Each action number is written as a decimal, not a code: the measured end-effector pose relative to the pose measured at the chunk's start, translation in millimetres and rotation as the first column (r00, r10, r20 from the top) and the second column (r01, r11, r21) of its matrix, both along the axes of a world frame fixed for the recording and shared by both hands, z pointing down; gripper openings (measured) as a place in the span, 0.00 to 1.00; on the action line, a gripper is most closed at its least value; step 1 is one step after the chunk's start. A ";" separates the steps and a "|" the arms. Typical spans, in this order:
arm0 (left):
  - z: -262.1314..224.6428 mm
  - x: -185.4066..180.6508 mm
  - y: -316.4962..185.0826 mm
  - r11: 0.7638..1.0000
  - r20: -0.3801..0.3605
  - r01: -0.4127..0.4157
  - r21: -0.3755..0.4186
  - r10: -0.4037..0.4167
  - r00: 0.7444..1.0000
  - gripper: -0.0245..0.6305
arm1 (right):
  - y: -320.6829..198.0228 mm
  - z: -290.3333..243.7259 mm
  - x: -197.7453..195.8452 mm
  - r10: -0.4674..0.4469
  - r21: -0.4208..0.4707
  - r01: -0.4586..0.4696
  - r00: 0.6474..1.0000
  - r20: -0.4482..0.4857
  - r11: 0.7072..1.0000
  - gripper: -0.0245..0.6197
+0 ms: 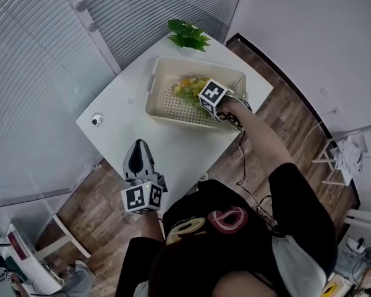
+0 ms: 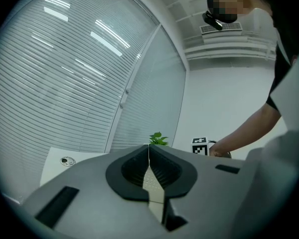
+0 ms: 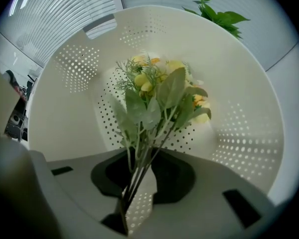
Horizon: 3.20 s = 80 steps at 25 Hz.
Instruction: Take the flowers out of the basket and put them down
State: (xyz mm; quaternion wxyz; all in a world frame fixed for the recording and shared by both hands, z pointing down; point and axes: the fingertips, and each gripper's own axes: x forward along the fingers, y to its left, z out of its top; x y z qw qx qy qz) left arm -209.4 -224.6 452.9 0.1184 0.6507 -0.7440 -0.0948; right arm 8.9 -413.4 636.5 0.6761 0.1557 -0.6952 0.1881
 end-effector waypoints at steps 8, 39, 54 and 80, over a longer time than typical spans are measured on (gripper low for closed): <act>0.5 1.8 6.3 1.000 0.008 0.013 -0.009 -0.013 1.000 0.07 | -10.6 -9.7 -6.0 0.016 0.079 -0.021 0.998 0.066 0.997 0.12; 4.4 30.3 41.3 0.997 0.046 0.062 -0.033 -0.061 0.997 0.06 | -15.4 -112.1 -41.2 -0.200 0.483 0.005 0.914 0.353 0.876 0.06; 3.7 46.7 64.9 0.992 0.046 0.119 -0.036 -0.118 0.992 0.06 | 34.5 -177.4 -46.0 -0.373 0.618 0.037 0.825 0.424 0.785 0.06; 12.0 -16.3 134.9 0.967 0.054 0.238 -0.087 -0.234 0.971 0.07 | 165.3 -156.8 -137.0 -0.513 0.616 0.153 0.722 0.464 0.773 0.06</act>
